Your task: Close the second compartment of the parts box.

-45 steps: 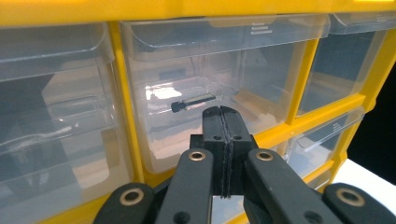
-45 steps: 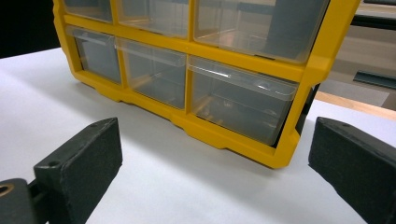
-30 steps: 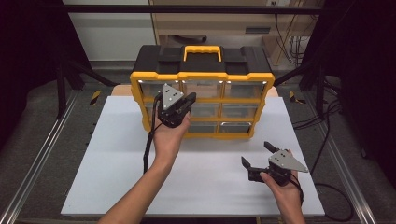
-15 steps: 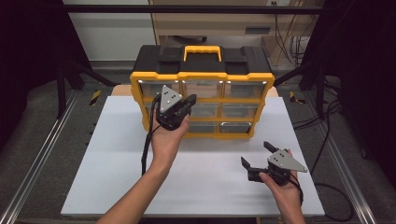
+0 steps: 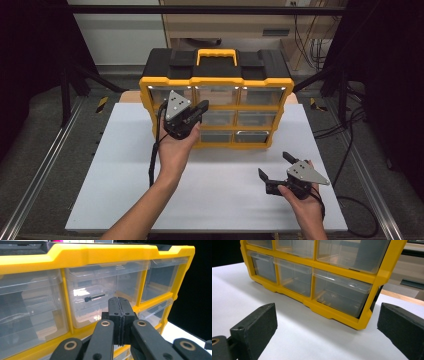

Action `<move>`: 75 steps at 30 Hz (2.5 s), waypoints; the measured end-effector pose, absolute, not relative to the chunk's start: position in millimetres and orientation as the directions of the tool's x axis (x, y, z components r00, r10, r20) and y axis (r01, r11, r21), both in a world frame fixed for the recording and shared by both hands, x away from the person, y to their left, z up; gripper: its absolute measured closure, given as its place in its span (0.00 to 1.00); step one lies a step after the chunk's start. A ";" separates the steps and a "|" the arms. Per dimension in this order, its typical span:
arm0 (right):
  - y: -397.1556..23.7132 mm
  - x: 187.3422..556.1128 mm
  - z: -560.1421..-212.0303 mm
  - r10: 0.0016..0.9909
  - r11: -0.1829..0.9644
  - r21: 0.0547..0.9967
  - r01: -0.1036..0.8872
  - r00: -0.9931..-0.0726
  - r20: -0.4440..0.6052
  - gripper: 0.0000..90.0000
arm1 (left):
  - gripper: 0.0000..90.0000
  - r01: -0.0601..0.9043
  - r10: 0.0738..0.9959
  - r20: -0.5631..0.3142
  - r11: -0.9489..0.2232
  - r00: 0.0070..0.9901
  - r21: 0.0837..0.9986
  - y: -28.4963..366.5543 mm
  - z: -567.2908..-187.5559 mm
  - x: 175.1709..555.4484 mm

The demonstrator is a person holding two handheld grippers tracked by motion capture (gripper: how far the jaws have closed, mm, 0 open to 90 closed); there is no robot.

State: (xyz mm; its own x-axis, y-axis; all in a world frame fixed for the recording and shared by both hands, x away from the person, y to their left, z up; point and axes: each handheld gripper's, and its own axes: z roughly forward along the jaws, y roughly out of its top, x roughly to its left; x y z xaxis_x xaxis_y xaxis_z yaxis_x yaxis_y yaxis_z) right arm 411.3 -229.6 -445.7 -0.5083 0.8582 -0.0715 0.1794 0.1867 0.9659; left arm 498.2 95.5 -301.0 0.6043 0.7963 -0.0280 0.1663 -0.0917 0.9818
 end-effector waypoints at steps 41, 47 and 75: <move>-228.0 411.2 -446.0 0.855 0.189 0.965 0.182 -0.513 -0.071 0.03 | 0.10 0.066 0.690 -0.028 -0.029 0.723 0.997 122.8 -266.2 459.9; -228.5 411.4 -446.0 0.855 0.190 0.965 0.182 -0.513 -0.072 0.03 | 0.09 0.054 0.690 -0.023 -0.023 0.724 0.998 126.2 -266.7 455.7; -229.1 411.1 -445.4 0.857 0.188 0.966 0.179 -0.510 -0.072 0.03 | 0.06 0.026 0.713 0.022 -0.056 0.701 0.998 166.5 -289.9 438.6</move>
